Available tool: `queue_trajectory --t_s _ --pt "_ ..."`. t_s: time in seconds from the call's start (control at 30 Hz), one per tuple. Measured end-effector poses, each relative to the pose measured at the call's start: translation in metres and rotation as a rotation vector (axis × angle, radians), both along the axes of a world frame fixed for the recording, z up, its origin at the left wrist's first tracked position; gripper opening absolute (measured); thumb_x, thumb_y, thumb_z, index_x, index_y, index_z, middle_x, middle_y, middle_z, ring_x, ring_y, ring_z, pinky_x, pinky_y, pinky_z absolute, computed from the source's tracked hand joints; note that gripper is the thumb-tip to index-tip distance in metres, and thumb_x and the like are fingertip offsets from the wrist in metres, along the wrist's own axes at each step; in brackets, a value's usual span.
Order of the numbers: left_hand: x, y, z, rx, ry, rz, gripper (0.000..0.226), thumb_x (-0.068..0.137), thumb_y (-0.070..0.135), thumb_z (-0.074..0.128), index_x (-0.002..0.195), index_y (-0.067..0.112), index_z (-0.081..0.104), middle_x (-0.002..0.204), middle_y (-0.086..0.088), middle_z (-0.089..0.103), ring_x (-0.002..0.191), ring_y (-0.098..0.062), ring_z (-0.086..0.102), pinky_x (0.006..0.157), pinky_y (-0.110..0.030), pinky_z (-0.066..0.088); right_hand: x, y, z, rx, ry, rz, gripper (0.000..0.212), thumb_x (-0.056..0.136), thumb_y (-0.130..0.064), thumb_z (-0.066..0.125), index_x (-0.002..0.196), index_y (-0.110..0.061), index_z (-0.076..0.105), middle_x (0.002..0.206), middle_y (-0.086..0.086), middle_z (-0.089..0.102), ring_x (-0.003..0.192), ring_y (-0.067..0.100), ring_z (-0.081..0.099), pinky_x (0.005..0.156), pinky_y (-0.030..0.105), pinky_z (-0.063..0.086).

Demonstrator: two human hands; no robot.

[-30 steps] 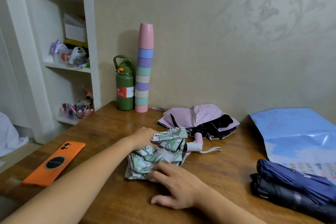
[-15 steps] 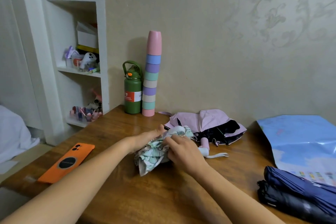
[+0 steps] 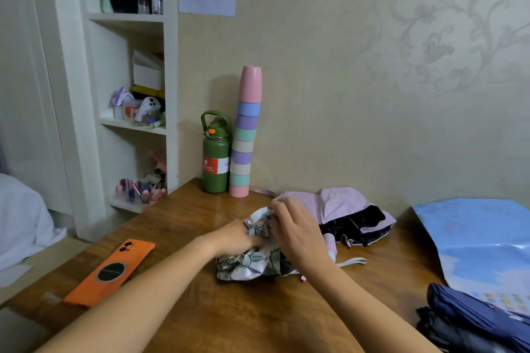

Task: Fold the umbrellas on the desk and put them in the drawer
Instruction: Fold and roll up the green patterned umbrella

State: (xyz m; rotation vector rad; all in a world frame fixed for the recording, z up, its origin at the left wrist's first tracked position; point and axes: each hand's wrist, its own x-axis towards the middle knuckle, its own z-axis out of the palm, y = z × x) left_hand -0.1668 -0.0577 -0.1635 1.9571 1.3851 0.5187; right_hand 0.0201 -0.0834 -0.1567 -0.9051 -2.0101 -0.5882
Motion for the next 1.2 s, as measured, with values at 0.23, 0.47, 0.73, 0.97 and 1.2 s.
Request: queue_trajectory --t_s 0.23,0.47,0.73,0.97,1.2 --pt "-0.002 0.005 0.005 -0.143 -0.204 0.053 0.050 0.085 0.066 0.069 0.123 0.033 0.070 0.120 0.013 0.074 0.114 -0.008 0.066 0.111 -0.039 0.046 0.012 -0.016 -0.042 -0.070 -0.469 0.181 0.012 0.089 -0.021 0.060 0.101 -0.017 0.058 0.089 -0.001 0.054 0.073 0.019 0.047 0.057 0.036 0.047" --pt "-0.027 0.018 -0.006 -0.355 -0.464 0.152 0.109 0.062 0.108 0.030 0.154 0.050 0.037 0.163 0.001 0.039 0.149 -0.024 0.037 0.125 -0.056 0.020 0.023 -0.008 -0.039 -0.412 -0.483 -0.024 0.080 0.086 -0.063 0.055 0.155 -0.049 0.017 0.167 0.005 0.016 0.149 0.026 0.016 0.115 0.038 0.024" --pt "-0.005 -0.012 0.007 -0.244 -0.387 0.128 0.092 0.087 0.084 0.003 0.164 0.032 0.005 0.172 -0.001 0.002 0.159 -0.021 0.003 0.127 -0.046 0.004 -0.024 0.008 -0.030 -0.170 -0.246 -0.216 0.052 0.090 -0.069 0.046 0.116 -0.025 0.051 0.111 -0.001 0.053 0.100 0.023 0.052 0.084 0.038 0.044" --pt "-0.024 -0.014 -0.023 0.050 -0.158 0.010 0.115 0.055 0.091 0.072 0.150 0.038 0.034 0.149 0.021 0.046 0.136 -0.003 0.046 0.119 -0.038 0.037 -0.022 0.033 -0.028 -0.307 -0.097 -0.206 0.040 0.079 -0.056 0.044 0.085 -0.020 0.062 0.074 0.000 0.061 0.065 0.024 0.061 0.056 0.029 0.032" --pt "-0.020 0.000 -0.046 0.208 -0.250 0.213 0.022 0.092 0.040 0.074 0.113 0.033 0.072 0.100 0.013 0.076 0.093 -0.002 0.069 0.089 -0.036 0.058 0.001 0.041 -0.023 -0.484 -0.108 -0.026 0.099 0.070 -0.096 0.049 0.147 -0.034 0.038 0.156 0.000 0.031 0.144 0.019 0.029 0.117 0.046 0.028"
